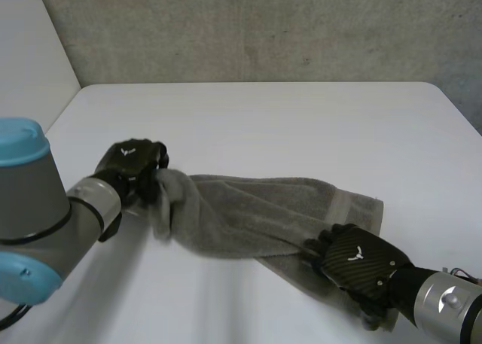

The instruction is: Fold the towel.

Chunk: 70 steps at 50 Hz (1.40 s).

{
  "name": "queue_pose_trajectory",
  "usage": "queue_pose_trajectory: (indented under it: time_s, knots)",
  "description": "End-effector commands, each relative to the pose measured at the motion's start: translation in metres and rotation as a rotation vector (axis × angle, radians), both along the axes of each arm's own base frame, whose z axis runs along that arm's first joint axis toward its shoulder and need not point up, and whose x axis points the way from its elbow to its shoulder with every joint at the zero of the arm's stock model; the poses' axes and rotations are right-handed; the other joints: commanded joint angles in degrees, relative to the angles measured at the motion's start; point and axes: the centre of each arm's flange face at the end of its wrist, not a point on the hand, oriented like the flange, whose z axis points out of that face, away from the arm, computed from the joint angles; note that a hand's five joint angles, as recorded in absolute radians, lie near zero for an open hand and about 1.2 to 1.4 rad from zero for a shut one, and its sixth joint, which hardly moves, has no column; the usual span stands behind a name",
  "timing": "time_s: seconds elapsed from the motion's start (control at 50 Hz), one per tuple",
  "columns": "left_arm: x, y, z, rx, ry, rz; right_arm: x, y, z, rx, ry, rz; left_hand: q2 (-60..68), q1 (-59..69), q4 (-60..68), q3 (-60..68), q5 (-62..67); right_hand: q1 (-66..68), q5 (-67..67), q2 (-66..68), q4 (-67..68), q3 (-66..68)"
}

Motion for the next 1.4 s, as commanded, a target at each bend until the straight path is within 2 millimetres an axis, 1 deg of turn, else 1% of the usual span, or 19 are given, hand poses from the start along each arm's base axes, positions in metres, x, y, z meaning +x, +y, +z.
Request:
queue_pose_trajectory:
  time_s: [0.02,0.24,0.34,0.48,0.52,0.62,0.66,0.82,0.94,1.04,1.1,1.14,1.22,1.26,1.3,1.32,1.36,1.38,1.4]
  knots:
    - [-0.005,-0.015,0.007,-0.035,0.013,0.008,-0.012,-0.01,-0.007,-0.012,0.021,-0.047,-13.3,-8.3,-10.4,-12.3,-22.7,-0.5,-1.0,-1.3,-1.7,-1.0]
    - [-0.005,-0.017,-0.001,-0.017,0.004,0.013,-0.013,-0.024,-0.029,-0.056,0.032,-0.06,-13.3,-8.3,-10.4,-12.3,-22.7,11.5,10.9,10.6,10.3,11.0]
    - [-0.005,-0.016,-0.003,-0.009,0.002,0.013,-0.013,-0.028,-0.034,-0.05,0.032,-0.061,-13.3,-8.3,-10.4,-12.3,-22.7,27.8,27.2,27.0,26.6,27.3]
    - [-0.005,-0.015,-0.004,-0.005,0.001,0.01,-0.012,-0.033,-0.039,-0.032,0.037,-0.063,-13.3,-8.3,-10.4,-12.3,-22.7,66.2,65.6,65.4,65.0,65.7]
    - [-0.004,-0.015,-0.004,-0.004,0.002,0.012,-0.013,-0.037,-0.037,-0.038,0.035,-0.071,-13.3,-8.3,-10.4,-12.3,-22.7,66.9,66.3,66.1,65.7,66.4]
    - [-0.004,-0.014,0.0,-0.012,0.007,0.011,-0.018,-0.058,-0.02,-0.087,0.0,-0.132,-13.3,-8.3,-10.4,-12.3,-22.7,66.9,66.4,66.1,65.7,66.4]
    - [-0.005,-0.013,0.002,-0.018,0.009,0.007,-0.016,-0.068,0.011,-0.154,-0.068,-0.172,-13.3,-8.3,-10.4,-12.3,-22.7,66.9,66.4,66.1,65.7,66.4]
    - [-0.004,-0.009,0.021,-0.052,0.026,0.007,-0.009,-0.084,0.067,-0.172,-0.274,-0.201,-13.3,-8.3,-10.4,-12.3,-22.7,66.9,66.4,66.1,65.7,66.4]
    - [-0.003,-0.009,0.026,-0.062,0.037,0.012,-0.007,-0.093,0.075,-0.12,-0.289,-0.206,-13.3,-8.3,-10.4,-12.3,-22.7,66.9,66.4,66.1,65.7,66.4]
    - [-0.002,-0.011,0.023,-0.039,0.028,0.015,0.0,-0.113,0.055,0.085,-0.239,-0.212,-13.3,-8.3,-10.4,-12.3,-22.7,66.9,66.4,66.1,65.7,66.4]
    - [-0.003,-0.014,0.022,-0.032,0.026,0.016,0.002,-0.12,0.051,0.113,-0.227,-0.21,-13.3,-8.3,-10.4,-12.3,-22.7,66.9,66.4,66.1,65.7,66.4]
    - [-0.006,-0.023,0.01,-0.001,0.009,0.019,0.012,-0.131,0.047,0.139,-0.231,-0.181,-13.3,-8.3,-10.4,-12.3,-22.7,66.9,66.4,66.1,65.7,66.4]
    - [-0.011,-0.037,0.01,-0.011,0.012,0.026,0.029,-0.144,0.053,0.074,-0.249,-0.125,-13.3,-8.3,-10.4,-12.3,-22.7,66.9,66.4,66.1,65.7,66.4]
    - [-0.013,-0.045,0.016,-0.031,0.016,0.038,0.036,-0.153,0.059,0.013,-0.268,-0.105,-13.3,-8.3,-10.4,-12.3,-22.7,66.9,66.4,66.1,65.7,66.4]
    - [-0.016,-0.059,0.042,-0.115,0.055,0.058,0.047,-0.17,0.075,-0.153,-0.319,-0.062,-13.3,-8.3,-10.4,-12.3,-22.7,66.9,66.4,66.1,65.7,66.4]
    - [-0.016,-0.059,0.042,-0.116,0.055,0.058,0.048,-0.17,0.075,-0.154,-0.32,-0.061,-13.3,-8.3,-10.4,-12.3,-22.7,66.9,66.4,66.1,65.7,66.4]
    - [-0.017,-0.072,0.079,-0.231,0.113,0.077,0.056,-0.185,0.103,-0.355,-0.418,-0.037,-13.3,-8.3,-10.4,-12.3,-22.7,66.9,66.4,66.1,65.7,66.4]
    - [-0.017,-0.072,0.079,-0.232,0.113,0.077,0.056,-0.185,0.103,-0.356,-0.418,-0.037,-13.3,-8.3,-10.4,-12.3,-22.7,66.9,66.4,66.1,65.7,66.4]
    - [-0.017,-0.08,0.099,-0.296,0.168,0.093,0.054,-0.19,0.126,-0.451,-0.491,-0.045,-13.3,-8.3,-10.4,-12.3,-22.7,66.9,66.4,66.1,65.7,66.4]
